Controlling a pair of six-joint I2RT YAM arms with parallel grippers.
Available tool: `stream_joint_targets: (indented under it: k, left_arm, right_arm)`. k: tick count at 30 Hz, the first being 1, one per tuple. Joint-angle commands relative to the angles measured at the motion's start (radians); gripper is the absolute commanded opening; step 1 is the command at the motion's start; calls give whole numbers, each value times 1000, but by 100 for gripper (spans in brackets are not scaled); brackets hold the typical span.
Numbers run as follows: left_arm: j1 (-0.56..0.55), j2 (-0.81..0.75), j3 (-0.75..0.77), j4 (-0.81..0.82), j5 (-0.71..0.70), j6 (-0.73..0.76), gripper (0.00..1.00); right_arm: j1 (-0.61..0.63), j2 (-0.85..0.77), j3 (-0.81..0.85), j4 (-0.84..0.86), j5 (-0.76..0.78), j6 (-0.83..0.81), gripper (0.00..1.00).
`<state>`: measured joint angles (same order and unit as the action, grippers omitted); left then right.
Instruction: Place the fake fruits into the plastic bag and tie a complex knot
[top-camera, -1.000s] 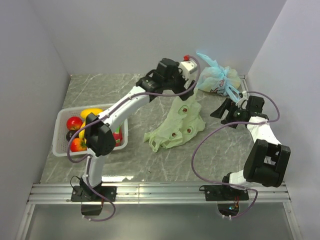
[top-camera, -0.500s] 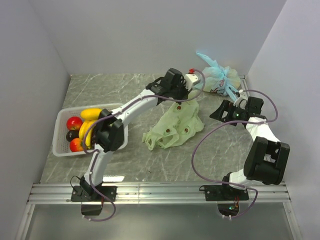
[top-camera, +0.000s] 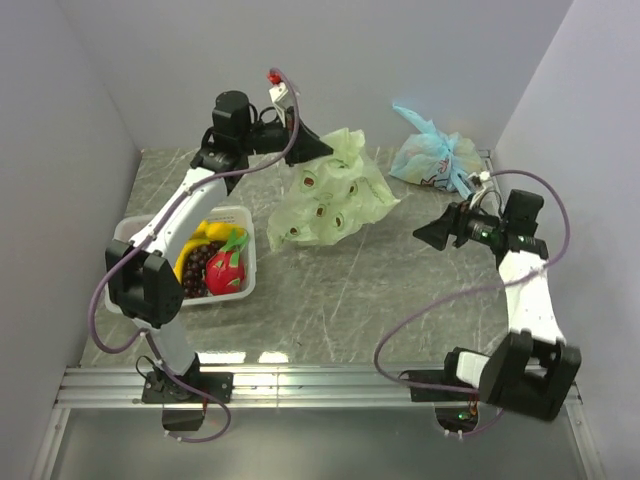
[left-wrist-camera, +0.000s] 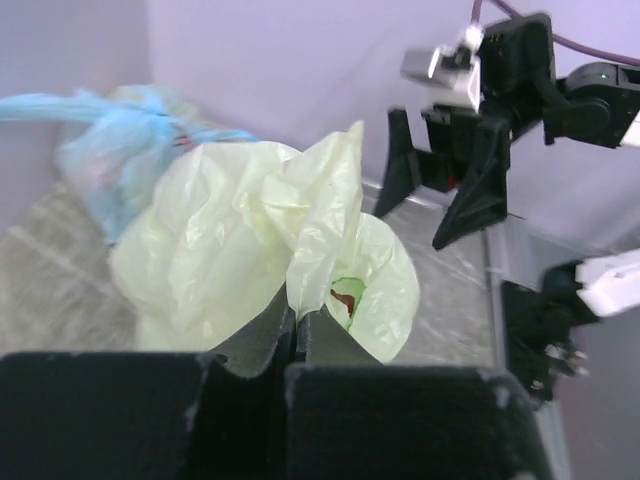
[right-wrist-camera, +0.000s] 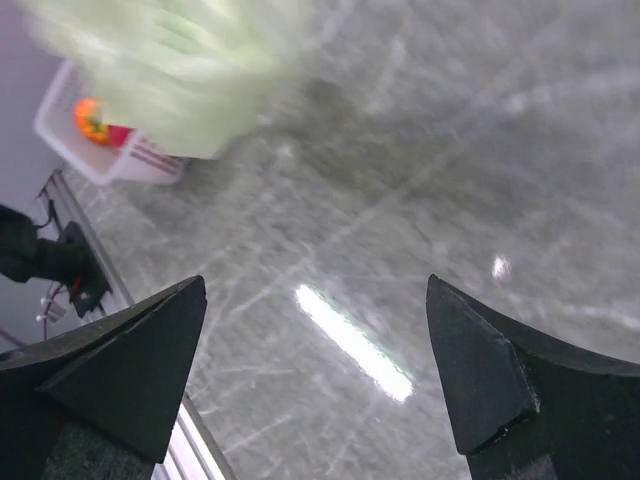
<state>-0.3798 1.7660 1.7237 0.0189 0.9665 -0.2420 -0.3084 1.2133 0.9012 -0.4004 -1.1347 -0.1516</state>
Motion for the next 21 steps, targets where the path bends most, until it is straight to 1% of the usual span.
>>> stream_joint_targets:
  k: [1, 3, 5, 6, 7, 8, 10, 13, 17, 20, 21]
  left_arm:
    - [-30, -43, -53, 131, 123, -127, 0]
    - [-30, -54, -79, 170, 118, -143, 0]
    - [-30, -60, -85, 180, 115, -166, 0]
    - [-28, -66, -93, 200, 117, -177, 0]
    - [-28, -69, -98, 210, 115, -195, 0]
    - [-28, -74, -101, 219, 115, -206, 0]
    - [-28, -86, -113, 245, 117, -236, 0]
    - [-28, -99, -113, 246, 124, -256, 0]
    - [-28, -114, -140, 305, 146, -310, 0]
    - [-28, -123, -159, 367, 156, -371, 0]
    - [-28, -122, -162, 371, 156, -378, 0]
  right_arm:
    - [0, -218, -5, 180, -94, 227, 98]
    - [15, -282, -36, 344, -44, 328, 99]
    - [51, -316, -42, 376, 10, 359, 99]
    - [99, -314, -36, 339, 68, 334, 99]
    - [126, -308, -22, 321, 94, 305, 99]
    - [161, -298, -18, 299, 134, 241, 99]
    - [236, -294, -27, 290, 225, 193, 99]
    - [249, -281, -36, 316, 245, 173, 99]
    - [281, -262, -13, 261, 305, 32, 99]
    - [304, -229, 7, 236, 287, -5, 99]
    - [336, -218, 13, 221, 283, -12, 99]
